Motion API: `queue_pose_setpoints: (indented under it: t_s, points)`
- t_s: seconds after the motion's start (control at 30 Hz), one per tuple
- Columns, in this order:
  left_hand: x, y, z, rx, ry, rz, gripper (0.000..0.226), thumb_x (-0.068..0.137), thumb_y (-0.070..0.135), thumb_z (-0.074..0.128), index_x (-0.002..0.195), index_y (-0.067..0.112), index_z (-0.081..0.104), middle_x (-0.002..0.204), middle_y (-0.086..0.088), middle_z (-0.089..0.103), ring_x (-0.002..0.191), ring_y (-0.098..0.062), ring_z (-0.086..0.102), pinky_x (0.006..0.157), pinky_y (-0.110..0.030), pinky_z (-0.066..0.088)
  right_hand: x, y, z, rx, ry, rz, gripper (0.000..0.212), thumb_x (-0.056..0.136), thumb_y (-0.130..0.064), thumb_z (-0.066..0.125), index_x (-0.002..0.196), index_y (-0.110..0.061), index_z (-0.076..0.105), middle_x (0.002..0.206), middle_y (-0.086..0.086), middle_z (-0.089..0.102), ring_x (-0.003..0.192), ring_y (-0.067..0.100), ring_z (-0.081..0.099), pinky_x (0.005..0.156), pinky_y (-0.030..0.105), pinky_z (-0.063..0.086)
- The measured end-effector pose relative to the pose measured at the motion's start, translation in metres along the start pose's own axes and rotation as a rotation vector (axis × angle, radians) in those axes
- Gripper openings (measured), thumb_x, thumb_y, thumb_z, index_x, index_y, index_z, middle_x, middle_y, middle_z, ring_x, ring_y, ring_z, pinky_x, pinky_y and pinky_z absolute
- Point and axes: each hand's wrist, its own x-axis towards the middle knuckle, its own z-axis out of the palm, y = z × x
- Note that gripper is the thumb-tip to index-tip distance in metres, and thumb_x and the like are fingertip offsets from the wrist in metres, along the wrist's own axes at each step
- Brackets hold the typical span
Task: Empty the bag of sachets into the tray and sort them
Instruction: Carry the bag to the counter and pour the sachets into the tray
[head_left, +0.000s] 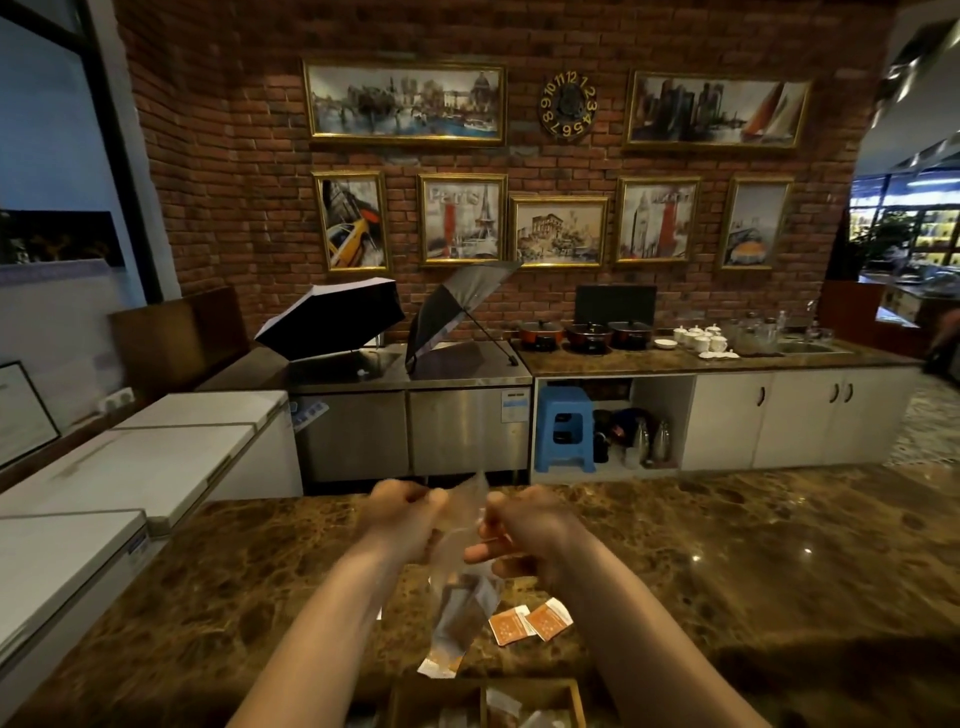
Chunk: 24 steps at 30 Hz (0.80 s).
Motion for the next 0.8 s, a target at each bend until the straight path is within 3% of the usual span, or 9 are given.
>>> queue_pose_setpoints:
  t_s: [0.07, 0.17, 0.23, 0.3, 0.43, 0.53, 0.63, 0.73, 0.8]
  points:
    - [0.006, -0.007, -0.014, 0.066, 0.133, -0.024, 0.025, 0.089, 0.035, 0.064, 0.098, 0.012, 0.068, 0.090, -0.008, 0.072, 0.076, -0.024, 0.071, 0.066, -0.039, 0.063, 0.001, 0.003, -0.011, -0.001, 0.029, 0.022, 0.025, 0.106, -0.022, 0.045, 0.100, -0.004, 0.062, 0.082, 0.010, 0.065, 0.066, 0.019, 0.072, 0.048, 0.025, 0.047]
    - [0.006, -0.017, -0.023, 0.370, 0.139, 0.065, 0.021, 0.095, 0.034, 0.058, 0.110, 0.020, 0.064, 0.108, -0.004, 0.067, 0.095, -0.026, 0.065, 0.083, -0.042, 0.059, -0.001, 0.007, -0.024, -0.086, -0.064, 0.074, 0.025, 0.105, -0.020, 0.046, 0.098, -0.004, 0.064, 0.084, 0.010, 0.069, 0.073, 0.020, 0.075, 0.051, 0.025, 0.051]
    - [0.001, -0.012, -0.018, 0.427, 0.090, 0.128, 0.012, 0.098, 0.031, 0.051, 0.099, 0.024, 0.060, 0.107, -0.002, 0.065, 0.095, -0.024, 0.061, 0.084, -0.042, 0.055, -0.001, 0.010, -0.024, -0.081, -0.081, 0.058, 0.024, 0.103, -0.020, 0.048, 0.096, -0.005, 0.065, 0.088, 0.012, 0.070, 0.077, 0.021, 0.075, 0.056, 0.028, 0.056]
    - [-0.003, -0.002, -0.014, 0.397, 0.031, 0.158, 0.016, 0.100, 0.029, 0.046, 0.090, 0.023, 0.057, 0.101, -0.003, 0.065, 0.089, -0.023, 0.061, 0.081, -0.044, 0.056, 0.003, 0.017, -0.023, -0.021, -0.058, 0.035, 0.026, 0.102, -0.023, 0.051, 0.097, -0.004, 0.068, 0.091, 0.014, 0.072, 0.080, 0.023, 0.073, 0.061, 0.032, 0.059]
    - [-0.009, 0.015, -0.008, 0.154, -0.098, 0.138, 0.016, 0.100, 0.020, 0.043, 0.092, 0.018, 0.057, 0.100, -0.014, 0.069, 0.086, -0.031, 0.071, 0.070, -0.050, 0.064, 0.013, 0.051, -0.033, 0.075, -0.019, 0.129, 0.033, 0.104, -0.032, 0.047, 0.113, -0.006, 0.065, 0.105, 0.017, 0.073, 0.081, 0.027, 0.071, 0.070, 0.041, 0.060]
    - [-0.019, 0.030, -0.006, -0.049, -0.164, 0.127, 0.016, 0.101, 0.016, 0.041, 0.099, 0.015, 0.057, 0.104, -0.015, 0.069, 0.090, -0.033, 0.073, 0.076, -0.053, 0.063, 0.016, 0.076, -0.032, 0.072, -0.097, 0.284, 0.037, 0.107, -0.035, 0.038, 0.120, -0.011, 0.061, 0.116, 0.021, 0.070, 0.089, 0.030, 0.070, 0.075, 0.041, 0.060]
    - [-0.026, 0.043, -0.010, -0.290, -0.211, 0.140, 0.020, 0.104, 0.017, 0.038, 0.110, 0.006, 0.054, 0.108, -0.015, 0.072, 0.091, -0.030, 0.075, 0.076, -0.049, 0.063, 0.017, 0.084, -0.022, 0.166, -0.215, 0.358, 0.035, 0.105, -0.036, 0.043, 0.124, -0.012, 0.059, 0.127, 0.024, 0.066, 0.100, 0.035, 0.069, 0.096, 0.053, 0.055]
    - [-0.026, 0.047, -0.017, -0.525, -0.215, 0.122, 0.024, 0.104, 0.018, 0.040, 0.113, 0.003, 0.056, 0.109, -0.014, 0.075, 0.092, -0.029, 0.076, 0.072, -0.044, 0.061, 0.017, 0.088, -0.017, 0.460, -0.389, 0.280, 0.042, 0.100, -0.032, 0.052, 0.130, -0.004, 0.060, 0.121, 0.025, 0.063, 0.112, 0.043, 0.065, 0.096, 0.064, 0.051]
    - [-0.023, 0.046, -0.020, -0.644, -0.171, 0.103, 0.020, 0.102, 0.014, 0.042, 0.109, 0.002, 0.056, 0.106, -0.014, 0.077, 0.092, -0.029, 0.076, 0.073, -0.044, 0.059, 0.017, 0.088, -0.020, 0.703, -0.430, 0.183, 0.046, 0.090, -0.019, 0.062, 0.131, 0.001, 0.060, 0.105, 0.023, 0.063, 0.103, 0.044, 0.067, 0.096, 0.067, 0.050]
